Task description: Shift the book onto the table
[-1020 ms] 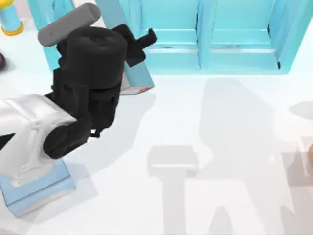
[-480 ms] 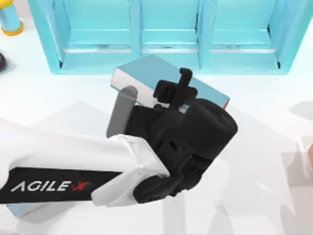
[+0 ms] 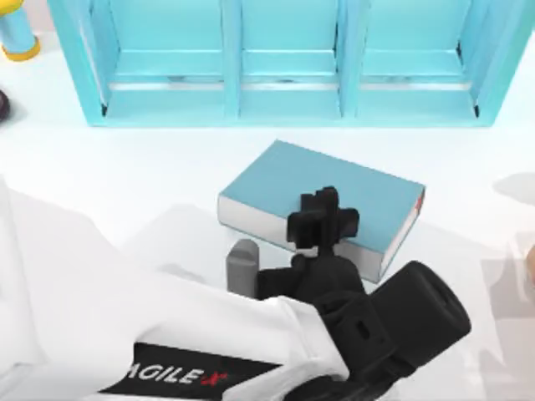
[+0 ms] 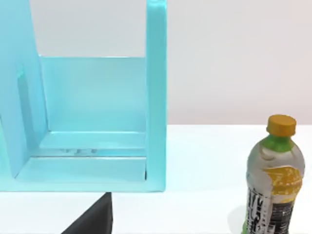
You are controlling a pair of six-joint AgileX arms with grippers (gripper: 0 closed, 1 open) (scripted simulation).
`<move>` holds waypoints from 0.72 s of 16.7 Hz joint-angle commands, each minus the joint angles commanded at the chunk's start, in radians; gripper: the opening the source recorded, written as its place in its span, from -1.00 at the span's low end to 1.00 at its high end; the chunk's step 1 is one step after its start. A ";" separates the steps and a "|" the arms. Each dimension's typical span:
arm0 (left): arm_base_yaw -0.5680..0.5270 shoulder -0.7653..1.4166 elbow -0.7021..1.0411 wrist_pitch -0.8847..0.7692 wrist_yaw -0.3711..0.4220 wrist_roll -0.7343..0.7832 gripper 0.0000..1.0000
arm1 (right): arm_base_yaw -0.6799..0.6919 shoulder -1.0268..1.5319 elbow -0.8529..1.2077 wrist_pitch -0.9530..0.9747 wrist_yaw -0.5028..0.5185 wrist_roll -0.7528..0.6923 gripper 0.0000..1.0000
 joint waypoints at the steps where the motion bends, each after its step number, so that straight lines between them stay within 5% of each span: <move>1: -0.006 0.004 0.001 -0.004 -0.007 -0.018 -1.00 | 0.000 0.000 0.000 0.000 0.000 0.000 1.00; 12: -0.021 0.000 0.002 -0.039 -0.019 -0.053 -1.00 | 0.000 0.000 0.000 0.000 0.000 0.000 1.00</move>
